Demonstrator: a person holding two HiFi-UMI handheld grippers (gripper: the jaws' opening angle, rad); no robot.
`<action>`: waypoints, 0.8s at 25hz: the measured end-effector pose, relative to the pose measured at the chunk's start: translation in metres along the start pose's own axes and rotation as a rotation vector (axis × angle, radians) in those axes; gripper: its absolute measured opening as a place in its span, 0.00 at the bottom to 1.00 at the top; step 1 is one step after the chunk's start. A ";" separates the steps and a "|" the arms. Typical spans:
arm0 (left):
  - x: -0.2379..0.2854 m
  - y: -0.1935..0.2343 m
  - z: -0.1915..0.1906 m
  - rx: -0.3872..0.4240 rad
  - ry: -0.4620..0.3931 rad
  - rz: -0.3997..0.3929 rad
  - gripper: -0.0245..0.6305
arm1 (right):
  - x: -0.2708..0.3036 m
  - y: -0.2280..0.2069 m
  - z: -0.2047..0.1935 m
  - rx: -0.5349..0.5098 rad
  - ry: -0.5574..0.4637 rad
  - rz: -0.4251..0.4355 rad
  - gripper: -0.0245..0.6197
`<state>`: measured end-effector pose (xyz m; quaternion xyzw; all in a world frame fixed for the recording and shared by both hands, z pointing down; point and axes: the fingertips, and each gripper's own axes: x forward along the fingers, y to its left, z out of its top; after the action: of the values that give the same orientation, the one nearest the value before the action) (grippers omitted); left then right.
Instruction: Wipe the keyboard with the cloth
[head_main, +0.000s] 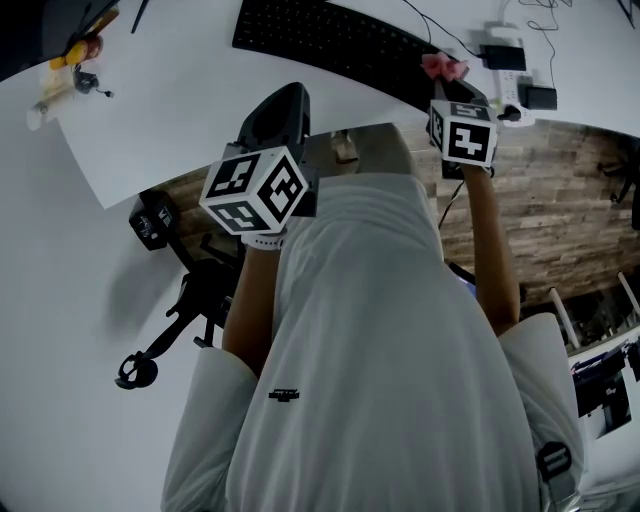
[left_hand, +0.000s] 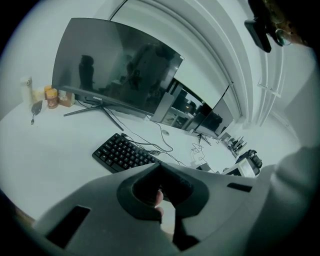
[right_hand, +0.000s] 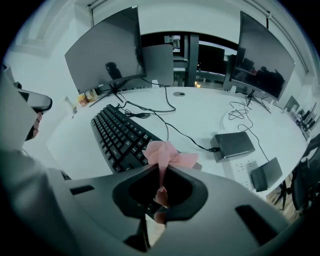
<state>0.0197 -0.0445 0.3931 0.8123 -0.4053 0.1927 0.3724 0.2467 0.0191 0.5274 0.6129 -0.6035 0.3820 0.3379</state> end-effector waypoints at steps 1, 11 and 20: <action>-0.001 0.001 0.000 -0.003 0.000 0.002 0.06 | 0.002 0.004 0.004 0.000 -0.002 0.011 0.09; -0.013 0.016 0.004 -0.019 -0.003 0.036 0.06 | 0.022 0.046 0.038 -0.039 -0.021 0.088 0.09; -0.023 0.035 0.006 -0.056 -0.018 0.060 0.06 | 0.038 0.090 0.065 -0.094 -0.040 0.154 0.09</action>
<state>-0.0223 -0.0512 0.3908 0.7907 -0.4381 0.1852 0.3853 0.1602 -0.0600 0.5255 0.5558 -0.6726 0.3658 0.3239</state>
